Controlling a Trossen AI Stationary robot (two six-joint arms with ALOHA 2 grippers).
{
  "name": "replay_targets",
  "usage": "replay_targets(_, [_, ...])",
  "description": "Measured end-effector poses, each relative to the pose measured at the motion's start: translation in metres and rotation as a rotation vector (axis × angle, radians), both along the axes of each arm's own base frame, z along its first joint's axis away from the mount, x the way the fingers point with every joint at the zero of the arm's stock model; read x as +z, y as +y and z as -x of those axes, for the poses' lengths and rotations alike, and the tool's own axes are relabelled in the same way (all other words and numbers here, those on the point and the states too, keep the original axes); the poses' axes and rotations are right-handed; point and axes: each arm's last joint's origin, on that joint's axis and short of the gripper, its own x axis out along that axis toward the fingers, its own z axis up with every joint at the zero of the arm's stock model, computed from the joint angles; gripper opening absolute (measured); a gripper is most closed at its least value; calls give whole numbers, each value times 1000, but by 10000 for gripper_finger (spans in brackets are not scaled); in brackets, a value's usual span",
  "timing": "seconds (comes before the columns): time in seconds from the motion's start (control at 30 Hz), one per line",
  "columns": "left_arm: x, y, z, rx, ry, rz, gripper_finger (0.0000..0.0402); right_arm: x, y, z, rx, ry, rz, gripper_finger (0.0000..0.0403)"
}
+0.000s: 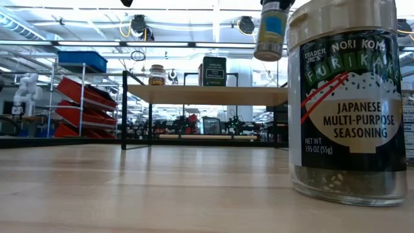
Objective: Shelf spices
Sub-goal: Put the dark yellow spice bottle on the shelf
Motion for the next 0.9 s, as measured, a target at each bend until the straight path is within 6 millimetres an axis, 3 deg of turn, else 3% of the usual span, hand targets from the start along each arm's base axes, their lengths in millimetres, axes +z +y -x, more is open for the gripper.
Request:
replay_targets(0.23, [0,0,0,0,0,0,286,28,-48,9,-17,-26,68,200])
replay_targets(0.37, [0,0,0,0,0,0,286,35,-78,15,-23,-26,106,200])
replay_targets(0.57, [0,1,0,22,1,-7,286,34,-122,23,-51,-21,159,200])
replay_targets(0.9, [-1,8,-1,253,18,-74,286,17,-177,20,-31,22,208,201])
